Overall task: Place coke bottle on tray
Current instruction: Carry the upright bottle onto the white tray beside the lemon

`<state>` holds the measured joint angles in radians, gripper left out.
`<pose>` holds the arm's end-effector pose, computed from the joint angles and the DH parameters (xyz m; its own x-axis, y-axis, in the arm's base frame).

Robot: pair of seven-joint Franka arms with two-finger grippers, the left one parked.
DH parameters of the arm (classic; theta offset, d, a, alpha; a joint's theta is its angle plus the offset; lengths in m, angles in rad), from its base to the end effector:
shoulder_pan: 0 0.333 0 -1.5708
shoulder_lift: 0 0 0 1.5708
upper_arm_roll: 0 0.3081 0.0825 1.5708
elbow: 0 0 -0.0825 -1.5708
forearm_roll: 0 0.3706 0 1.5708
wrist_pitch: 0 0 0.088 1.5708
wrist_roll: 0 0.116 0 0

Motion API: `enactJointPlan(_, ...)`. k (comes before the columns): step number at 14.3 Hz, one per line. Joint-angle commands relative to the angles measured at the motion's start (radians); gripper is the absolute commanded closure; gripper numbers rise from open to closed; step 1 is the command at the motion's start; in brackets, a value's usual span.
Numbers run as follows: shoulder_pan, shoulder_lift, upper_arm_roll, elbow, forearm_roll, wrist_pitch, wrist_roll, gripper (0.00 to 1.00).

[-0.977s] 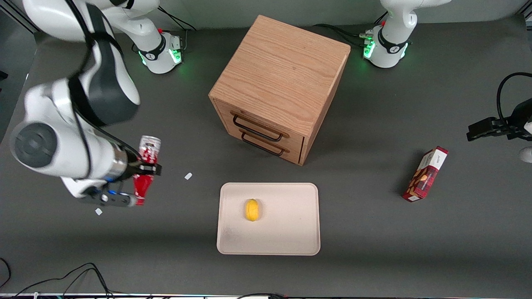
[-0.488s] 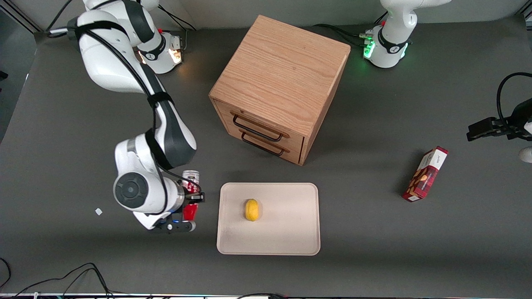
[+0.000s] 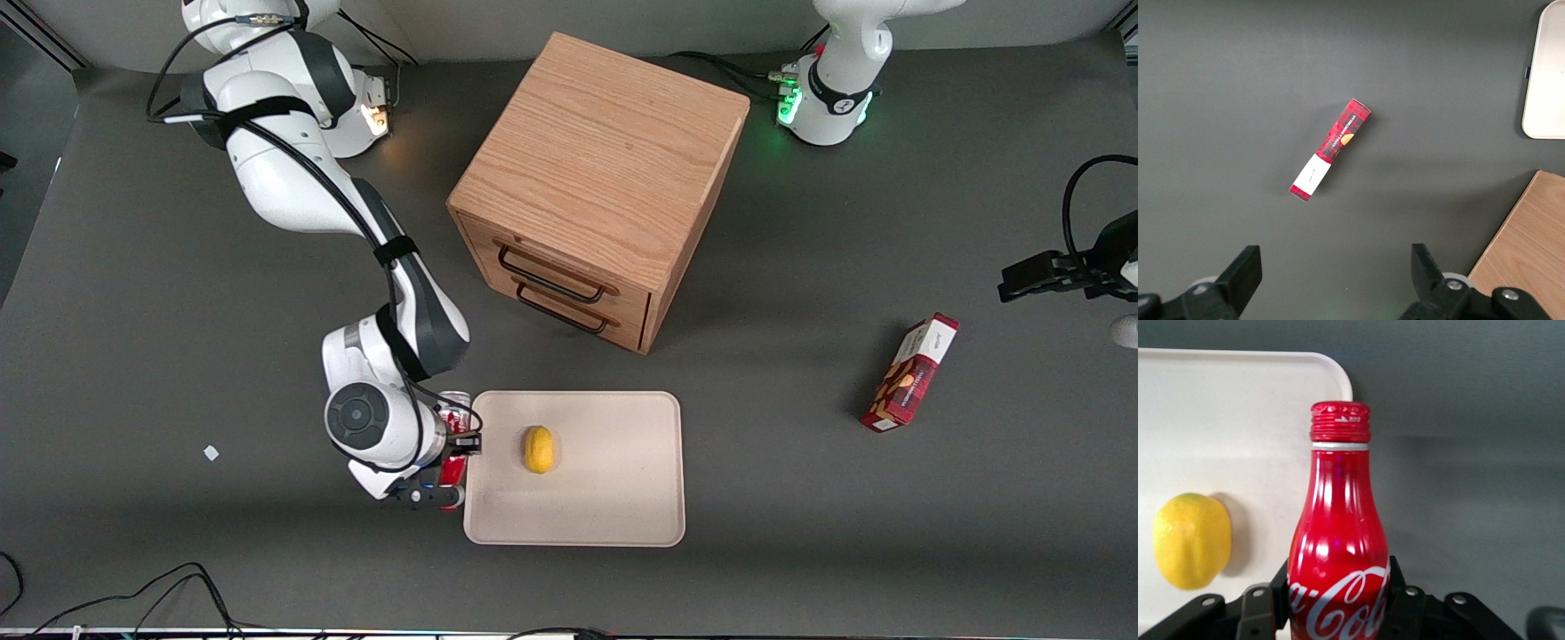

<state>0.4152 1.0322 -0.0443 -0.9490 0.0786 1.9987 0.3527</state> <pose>0.7105 0.2959 0.2340 1.0000 0.0080 0.0051 0.0082 -0.9992 -0.0382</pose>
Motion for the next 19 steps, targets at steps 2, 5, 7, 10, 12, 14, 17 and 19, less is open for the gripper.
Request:
enactJointPlan(2, 0.011, 0.045, -0.006, 0.055, 0.024, 0.038, 0.019, 1.0)
enactJointPlan(5, 0.013, 0.066, -0.006, 0.052, 0.024, 0.066, 0.019, 1.0)
enactJointPlan(7, 0.013, 0.074, -0.006, 0.052, 0.026, 0.081, 0.019, 1.0)
enactJointPlan(10, 0.031, 0.091, -0.006, 0.05, 0.024, 0.11, 0.043, 1.0)
enactJointPlan(12, 0.031, 0.103, -0.006, 0.05, 0.024, 0.129, 0.057, 0.99)
enactJointPlan(14, 0.031, 0.108, -0.006, 0.049, 0.024, 0.134, 0.057, 0.83)
enactJointPlan(17, 0.031, 0.111, -0.006, 0.047, 0.024, 0.149, 0.061, 0.0)
enactJointPlan(19, 0.03, 0.109, -0.006, 0.044, 0.024, 0.149, 0.066, 0.0)
